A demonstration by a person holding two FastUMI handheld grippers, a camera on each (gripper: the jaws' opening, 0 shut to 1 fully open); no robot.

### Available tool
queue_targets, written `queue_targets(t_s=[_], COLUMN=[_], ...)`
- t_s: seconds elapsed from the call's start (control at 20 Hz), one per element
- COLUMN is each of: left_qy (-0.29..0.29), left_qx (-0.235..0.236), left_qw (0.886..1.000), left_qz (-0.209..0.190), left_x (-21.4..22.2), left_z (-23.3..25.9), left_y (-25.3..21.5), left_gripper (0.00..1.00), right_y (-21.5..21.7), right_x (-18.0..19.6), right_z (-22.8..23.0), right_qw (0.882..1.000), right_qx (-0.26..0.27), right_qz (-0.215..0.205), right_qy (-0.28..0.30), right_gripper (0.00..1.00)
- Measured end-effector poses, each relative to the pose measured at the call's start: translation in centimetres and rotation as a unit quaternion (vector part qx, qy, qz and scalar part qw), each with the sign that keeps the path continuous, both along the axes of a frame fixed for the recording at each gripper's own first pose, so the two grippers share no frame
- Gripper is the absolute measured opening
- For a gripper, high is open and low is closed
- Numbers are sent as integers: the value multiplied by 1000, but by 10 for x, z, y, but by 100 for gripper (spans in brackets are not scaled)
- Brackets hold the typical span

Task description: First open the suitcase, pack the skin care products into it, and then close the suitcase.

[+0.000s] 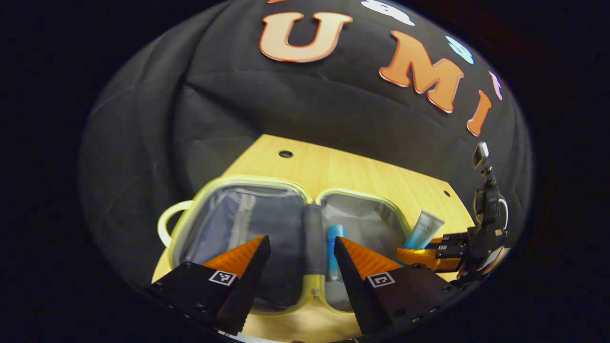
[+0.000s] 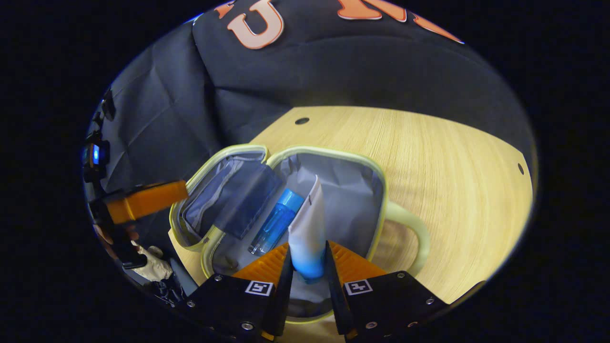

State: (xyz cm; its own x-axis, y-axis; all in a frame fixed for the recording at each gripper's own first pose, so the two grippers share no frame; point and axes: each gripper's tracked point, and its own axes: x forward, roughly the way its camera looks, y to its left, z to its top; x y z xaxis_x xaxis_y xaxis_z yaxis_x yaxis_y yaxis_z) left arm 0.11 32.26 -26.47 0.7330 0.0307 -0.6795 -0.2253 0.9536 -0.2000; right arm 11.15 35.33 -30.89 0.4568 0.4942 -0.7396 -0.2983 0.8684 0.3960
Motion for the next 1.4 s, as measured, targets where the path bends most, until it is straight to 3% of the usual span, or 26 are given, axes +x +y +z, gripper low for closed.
queue_targets(t_s=[0.35, 0.55, 0.75, 0.95, 1.05, 1.15, 1.2, 1.3, 1.4], left_qy=[-8, -4, -10, -12, -10, -8, -9, 1, 27], left_qx=[35, 31, 14, -25, -56, -99, -123, -184, -207], left_qw=[992, 984, 977, 966, 960, 953, 950, 940, 934], left_qz=[119, 173, 214, 256, 274, 286, 288, 286, 289], left_x=[-64, -86, -81, -77, -73, -68, -64, -61, -70], left_z=[58, 42, 29, 9, -5, -22, -32, -52, -66], left_y=[125, 183, 215, 239, 248, 251, 251, 247, 252], left_gripper=[84, 84, 84, 84, 84, 84, 84, 84, 84], right_y=[7, 4, -15, -42, -58, -73, -81, -89, -96], right_x=[0, 12, 28, 39, 41, 43, 43, 40, 33], right_z=[-21, -25, -3, 34, 51, 66, 73, 80, 83], right_qw=[997, 996, 996, 993, 991, 989, 987, 985, 984], right_qx=[-11, -20, -21, -10, -11, -19, -24, -29, -39], right_qz=[-29, -59, -87, -113, -123, -129, -130, -128, -124], right_qy=[65, 66, 22, -28, -50, -77, -92, -114, -118], right_gripper=[41, 38, 36, 41, 52, 53, 67, 71, 75])
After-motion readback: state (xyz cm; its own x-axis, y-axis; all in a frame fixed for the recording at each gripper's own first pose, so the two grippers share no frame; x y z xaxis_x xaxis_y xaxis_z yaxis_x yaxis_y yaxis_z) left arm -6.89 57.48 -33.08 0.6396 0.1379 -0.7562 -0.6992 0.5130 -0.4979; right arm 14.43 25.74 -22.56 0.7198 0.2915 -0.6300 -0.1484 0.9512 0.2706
